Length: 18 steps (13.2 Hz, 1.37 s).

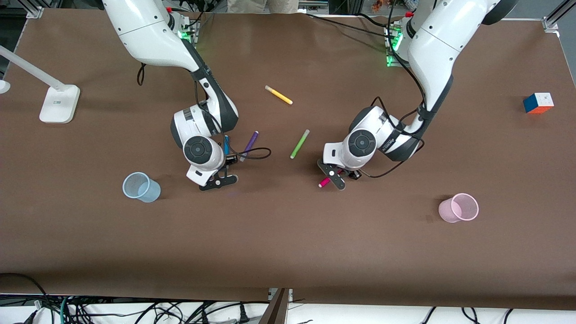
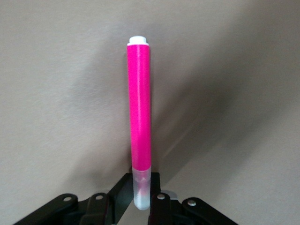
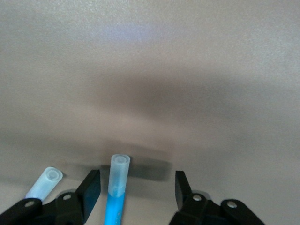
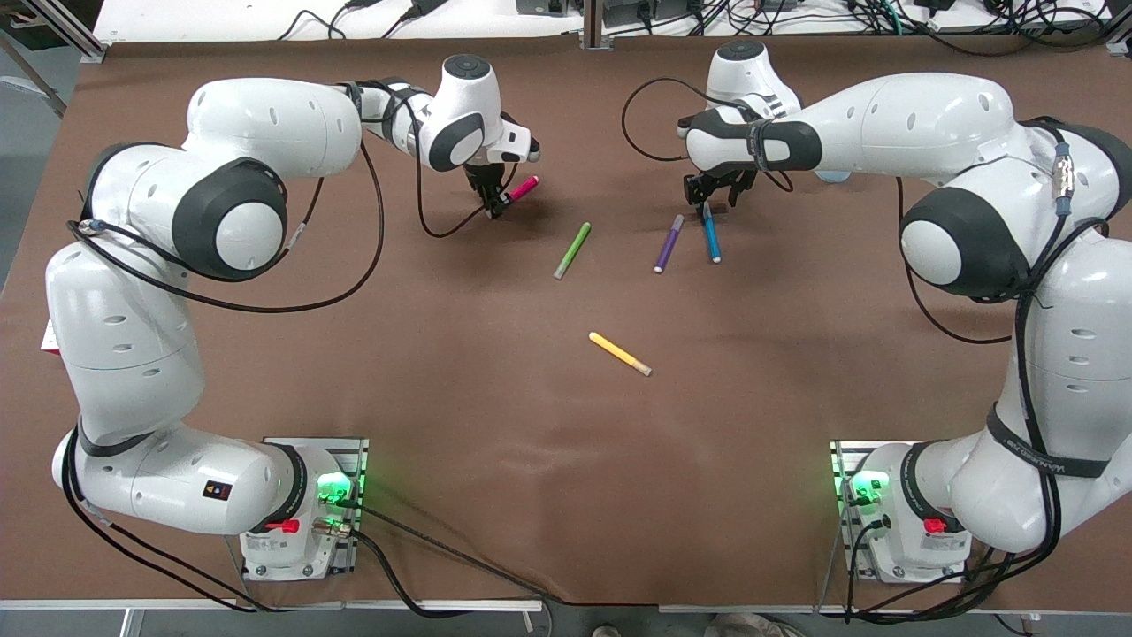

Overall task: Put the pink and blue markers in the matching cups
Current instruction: 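Lift both markers and carry them over their matching cups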

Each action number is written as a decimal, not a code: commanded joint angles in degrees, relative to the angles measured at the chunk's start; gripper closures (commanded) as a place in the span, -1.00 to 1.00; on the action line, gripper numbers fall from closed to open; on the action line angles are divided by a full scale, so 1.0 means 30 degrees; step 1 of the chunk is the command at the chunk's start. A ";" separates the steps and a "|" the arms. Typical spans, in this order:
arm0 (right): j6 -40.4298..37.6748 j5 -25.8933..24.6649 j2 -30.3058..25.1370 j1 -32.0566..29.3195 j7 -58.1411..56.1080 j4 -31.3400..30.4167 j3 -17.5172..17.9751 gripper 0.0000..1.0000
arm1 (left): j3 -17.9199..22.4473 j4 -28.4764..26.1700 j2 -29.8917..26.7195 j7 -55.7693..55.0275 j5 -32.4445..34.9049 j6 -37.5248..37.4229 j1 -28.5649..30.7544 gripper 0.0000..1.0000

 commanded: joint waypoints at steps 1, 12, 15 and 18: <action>0.0297 0.0361 -0.0557 0.0017 -0.0111 -0.0662 0.0104 -0.45 | -0.0102 0.1200 -0.0659 -0.0164 0.0647 -0.3047 0.0195 1.00; 0.0678 0.0947 -0.0381 0.0310 0.0300 -0.0663 0.0104 0.80 | 0.0219 0.8147 -0.0895 0.7417 0.2133 -1.5040 0.3591 1.00; 0.1408 0.0947 -0.0381 0.0252 0.0271 -0.0604 0.0104 0.99 | 0.0716 0.8619 -0.0866 0.9468 0.5818 -1.5601 0.3799 1.00; 0.1264 0.0889 -0.0963 0.0076 -0.0545 0.0009 -0.0159 0.99 | 0.1417 0.8648 -0.0720 1.2017 0.9747 -1.5572 0.3799 1.00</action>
